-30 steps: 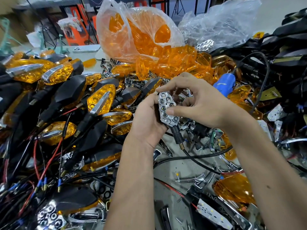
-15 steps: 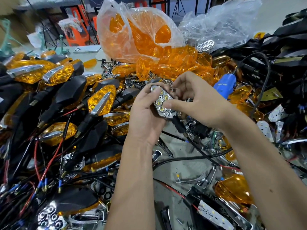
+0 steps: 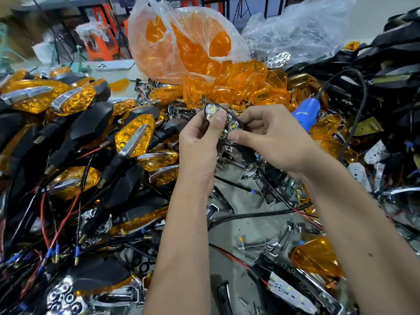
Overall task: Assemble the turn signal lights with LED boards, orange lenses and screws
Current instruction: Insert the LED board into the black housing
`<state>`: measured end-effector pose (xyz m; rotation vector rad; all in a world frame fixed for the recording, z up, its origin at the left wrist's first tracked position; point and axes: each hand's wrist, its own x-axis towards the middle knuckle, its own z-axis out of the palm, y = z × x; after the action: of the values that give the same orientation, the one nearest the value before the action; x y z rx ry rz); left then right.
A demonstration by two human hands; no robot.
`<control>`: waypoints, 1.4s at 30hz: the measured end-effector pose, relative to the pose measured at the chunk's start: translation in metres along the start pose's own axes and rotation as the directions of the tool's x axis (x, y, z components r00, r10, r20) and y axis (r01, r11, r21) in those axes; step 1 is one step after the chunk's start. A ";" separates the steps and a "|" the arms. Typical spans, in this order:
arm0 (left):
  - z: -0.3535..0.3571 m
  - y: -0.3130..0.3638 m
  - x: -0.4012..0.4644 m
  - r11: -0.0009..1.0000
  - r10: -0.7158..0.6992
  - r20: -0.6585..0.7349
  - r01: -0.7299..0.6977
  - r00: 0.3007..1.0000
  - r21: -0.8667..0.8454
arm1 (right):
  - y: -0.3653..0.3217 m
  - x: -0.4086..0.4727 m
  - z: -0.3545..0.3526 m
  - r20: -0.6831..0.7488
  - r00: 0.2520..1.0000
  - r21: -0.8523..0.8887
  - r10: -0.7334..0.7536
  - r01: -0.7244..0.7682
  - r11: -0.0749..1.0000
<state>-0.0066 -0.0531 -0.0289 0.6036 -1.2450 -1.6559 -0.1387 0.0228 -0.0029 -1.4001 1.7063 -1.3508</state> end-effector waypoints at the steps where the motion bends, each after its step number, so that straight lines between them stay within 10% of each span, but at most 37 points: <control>1: 0.001 0.000 0.000 1.000 0.017 0.005 -0.017 1.000 0.017 | -0.001 0.000 -0.001 0.002 1.000 0.002 -0.005 0.005 1.000; 11: 0.013 -0.003 -0.002 0.964 0.128 -0.056 -0.110 0.990 0.244 | -0.003 -0.001 -0.023 0.087 0.992 -0.044 0.094 -0.091 0.995; 15: 0.010 0.001 0.001 0.999 0.007 -0.234 0.005 0.972 0.050 | 0.000 -0.001 -0.043 -0.059 0.992 0.008 0.110 -0.110 0.994; 20: -0.001 0.012 0.004 0.937 -0.177 -0.211 0.099 0.961 -0.334 | 0.017 0.001 -0.059 -0.160 0.986 -0.430 0.055 -0.119 0.895; 25: -0.009 0.015 0.002 0.919 -0.220 -0.074 0.181 0.973 -0.352 | 0.014 -0.001 -0.056 -0.024 0.990 -0.579 0.140 -0.128 0.806; 36: -0.009 0.016 0.000 0.920 -0.249 -0.029 0.227 0.968 -0.320 | 0.006 -0.008 -0.082 -0.191 0.964 -0.719 0.185 -0.266 0.642; 42: 0.000 0.013 0.000 0.927 -0.258 -0.016 0.243 0.966 -0.284 | 0.007 -0.020 -0.098 -0.001 0.988 -0.316 0.156 -0.149 0.937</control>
<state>-0.0016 -0.0532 -0.0170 0.6448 -0.8987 -1.9742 -0.2200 0.0754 0.0212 -1.4083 2.0368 -1.0042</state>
